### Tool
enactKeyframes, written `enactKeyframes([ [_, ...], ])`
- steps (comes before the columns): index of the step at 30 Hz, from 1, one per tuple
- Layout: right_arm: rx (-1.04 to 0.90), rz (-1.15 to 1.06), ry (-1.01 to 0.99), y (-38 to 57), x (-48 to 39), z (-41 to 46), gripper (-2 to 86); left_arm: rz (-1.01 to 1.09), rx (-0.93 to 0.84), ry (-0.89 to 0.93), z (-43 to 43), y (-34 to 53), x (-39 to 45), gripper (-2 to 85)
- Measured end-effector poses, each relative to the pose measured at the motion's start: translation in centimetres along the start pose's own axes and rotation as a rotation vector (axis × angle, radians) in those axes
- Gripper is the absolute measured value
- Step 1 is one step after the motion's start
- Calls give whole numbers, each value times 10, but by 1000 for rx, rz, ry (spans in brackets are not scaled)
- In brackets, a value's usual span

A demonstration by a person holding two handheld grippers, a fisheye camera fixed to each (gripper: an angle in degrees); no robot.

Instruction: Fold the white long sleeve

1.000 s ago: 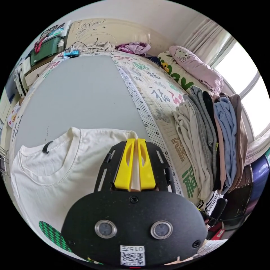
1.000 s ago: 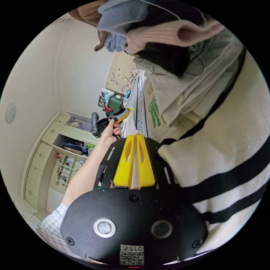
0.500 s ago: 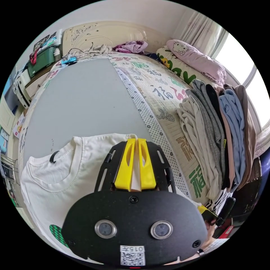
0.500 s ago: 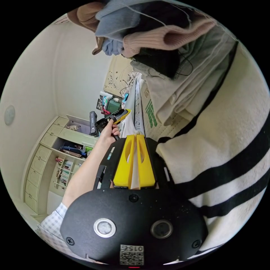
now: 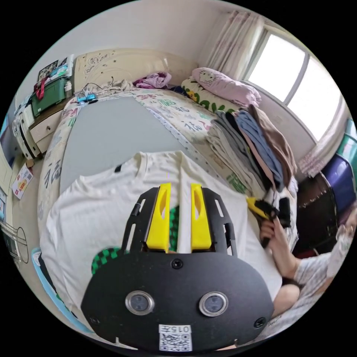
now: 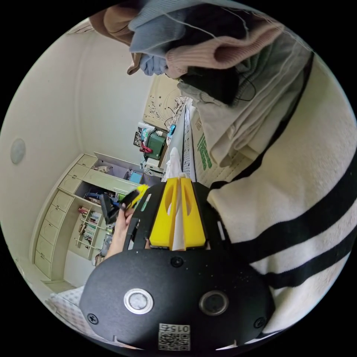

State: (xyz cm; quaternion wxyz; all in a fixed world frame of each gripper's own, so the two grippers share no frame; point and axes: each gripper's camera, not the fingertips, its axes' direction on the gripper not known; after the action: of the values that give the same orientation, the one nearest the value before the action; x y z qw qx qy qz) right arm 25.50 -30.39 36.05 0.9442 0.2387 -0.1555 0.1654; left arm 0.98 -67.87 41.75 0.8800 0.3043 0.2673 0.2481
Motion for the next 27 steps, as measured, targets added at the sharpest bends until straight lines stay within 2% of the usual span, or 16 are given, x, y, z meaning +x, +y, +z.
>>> enactKeyframes([
  [4, -2, -5, -1, 1, -2, 1, 3, 42, -71, 92, -31, 59, 6, 101],
  [8, -7, -4, -6, 0, -2, 2, 4, 124, -339, 125, -21, 84, 19, 121],
  [10, -9, -3, -7, 0, -3, 2, 4, 154, -402, 146, -24, 94, 27, 105],
  [12, -11, 0, -7, -1, -3, 3, 4, 182, -394, 178, -51, 109, 39, 48],
  [14, -11, 1, -7, -1, -3, 3, 4, 162, -387, 190, -76, 126, 44, 27],
  [20, -15, 7, -7, -5, -2, 3, 4, 33, -389, 55, -157, 209, 50, 23],
  [22, -16, 7, -7, -7, -1, 2, 4, -35, -339, 31, -178, 232, 52, 39],
  [24, -18, 7, -7, -9, -1, 2, 4, -98, -208, 9, -202, 254, 62, 62],
  [27, -23, 9, -5, -12, 1, 2, 4, -121, -97, -8, -209, 267, 87, 85],
])
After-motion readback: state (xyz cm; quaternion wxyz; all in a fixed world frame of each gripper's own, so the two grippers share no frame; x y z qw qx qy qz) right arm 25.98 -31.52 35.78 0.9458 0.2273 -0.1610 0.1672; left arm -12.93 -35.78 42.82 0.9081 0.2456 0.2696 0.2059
